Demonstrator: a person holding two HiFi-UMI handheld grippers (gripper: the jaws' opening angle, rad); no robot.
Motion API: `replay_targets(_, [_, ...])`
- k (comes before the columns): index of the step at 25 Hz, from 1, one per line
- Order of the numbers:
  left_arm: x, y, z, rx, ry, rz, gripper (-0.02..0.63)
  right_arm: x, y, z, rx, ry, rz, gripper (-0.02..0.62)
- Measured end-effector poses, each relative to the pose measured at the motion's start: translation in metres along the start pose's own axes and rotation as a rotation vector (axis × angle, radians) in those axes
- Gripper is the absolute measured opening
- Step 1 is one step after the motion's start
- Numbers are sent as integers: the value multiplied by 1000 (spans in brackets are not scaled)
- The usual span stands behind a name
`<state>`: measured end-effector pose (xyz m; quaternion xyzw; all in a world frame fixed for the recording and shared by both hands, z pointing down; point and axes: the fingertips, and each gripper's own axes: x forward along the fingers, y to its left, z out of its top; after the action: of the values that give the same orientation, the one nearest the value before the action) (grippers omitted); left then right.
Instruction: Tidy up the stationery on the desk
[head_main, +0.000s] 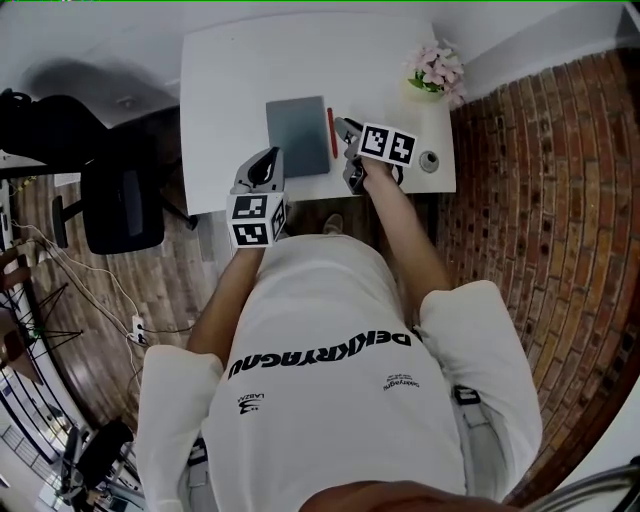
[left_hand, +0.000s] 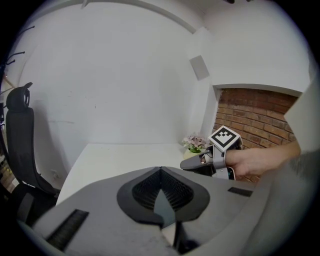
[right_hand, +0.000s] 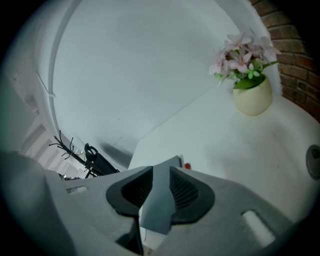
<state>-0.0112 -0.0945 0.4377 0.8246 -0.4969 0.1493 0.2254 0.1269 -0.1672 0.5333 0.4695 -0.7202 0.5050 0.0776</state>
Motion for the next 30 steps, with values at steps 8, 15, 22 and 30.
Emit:
replay_targets(8, [-10,-1,23,20,-56,-15,-3,-53,53,24,-114,-188,20,97])
replay_targets(15, [-21,-8,38,50,-92,-27,-3,-91,92,40,-304,-348,-15,76])
replay_targets(22, [-30,-13,55,113,-160,-24,-3,-125,131,44,-577,-510,-48,-8])
replay_targets(30, [-37,-18,59,134,-210,-46,-3,-123,149,18,-620,-513,-16,-8])
